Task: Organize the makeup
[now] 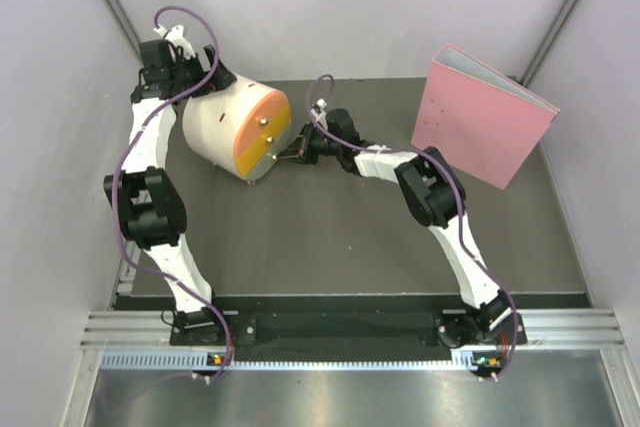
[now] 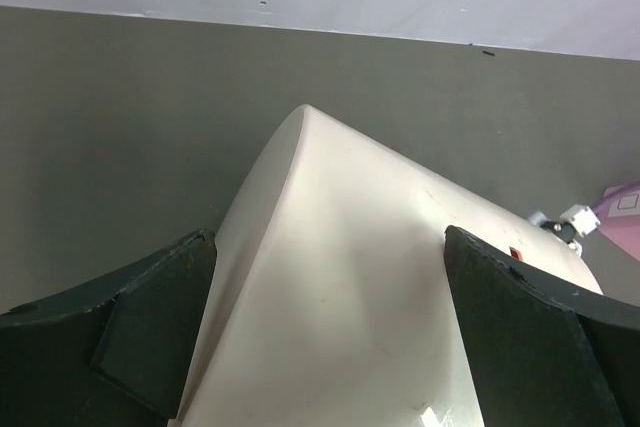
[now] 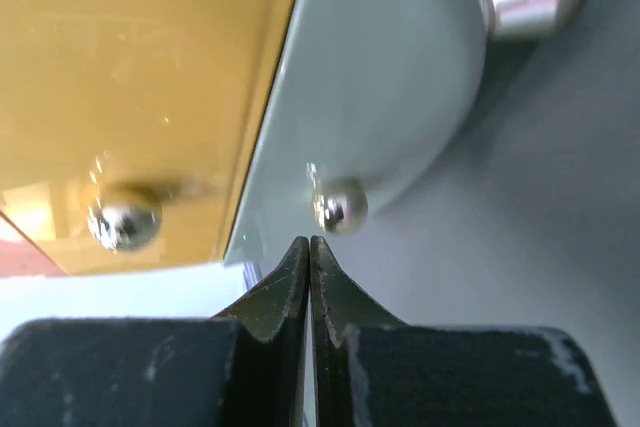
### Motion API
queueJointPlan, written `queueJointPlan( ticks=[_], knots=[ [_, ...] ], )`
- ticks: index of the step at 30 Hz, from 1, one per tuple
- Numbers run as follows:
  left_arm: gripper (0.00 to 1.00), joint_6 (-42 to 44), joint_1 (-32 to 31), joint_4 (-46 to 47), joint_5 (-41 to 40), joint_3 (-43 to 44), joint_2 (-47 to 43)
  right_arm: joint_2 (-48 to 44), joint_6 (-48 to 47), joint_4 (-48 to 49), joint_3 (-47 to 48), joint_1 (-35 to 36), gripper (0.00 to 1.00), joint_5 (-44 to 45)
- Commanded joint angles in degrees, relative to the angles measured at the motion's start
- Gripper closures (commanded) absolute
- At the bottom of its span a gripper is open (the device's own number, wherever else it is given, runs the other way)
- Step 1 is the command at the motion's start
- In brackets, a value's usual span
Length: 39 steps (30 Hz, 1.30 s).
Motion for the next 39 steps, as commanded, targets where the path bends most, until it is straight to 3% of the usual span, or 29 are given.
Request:
queueJointPlan(
  ticks=[1,11,21,28,39],
  knots=[
    [0.01,2.7,-1.1,-11.3,-0.6,-1.7,1.6,-9.4,-2.8,5.3,-3.0,0.1,1.00,-0.7],
    [0.01,0.8,-1.1,-8.8,-1.7,-1.1,1.0,-18.9,-13.9,-3.5,-8.8,-2.3,0.94,-0.9],
    [0.01,-0.8,-1.1,0.2,-2.8,1.6,-1.5,-24.6,-19.4,-8.4,-16.9,-4.3,0.85,-1.8],
    [0.01,-2.9,-1.1,5.7,-4.3,3.5,-4.3,-24.5,-23.0,-11.8,-15.1,-5.3,0.65,-1.8],
    [0.01,-4.6,-1.1,8.6,-7.5,9.3,-8.6,-25.6,-30.3,-19.9,-12.3,-7.9,0.52,0.3]
  ],
)
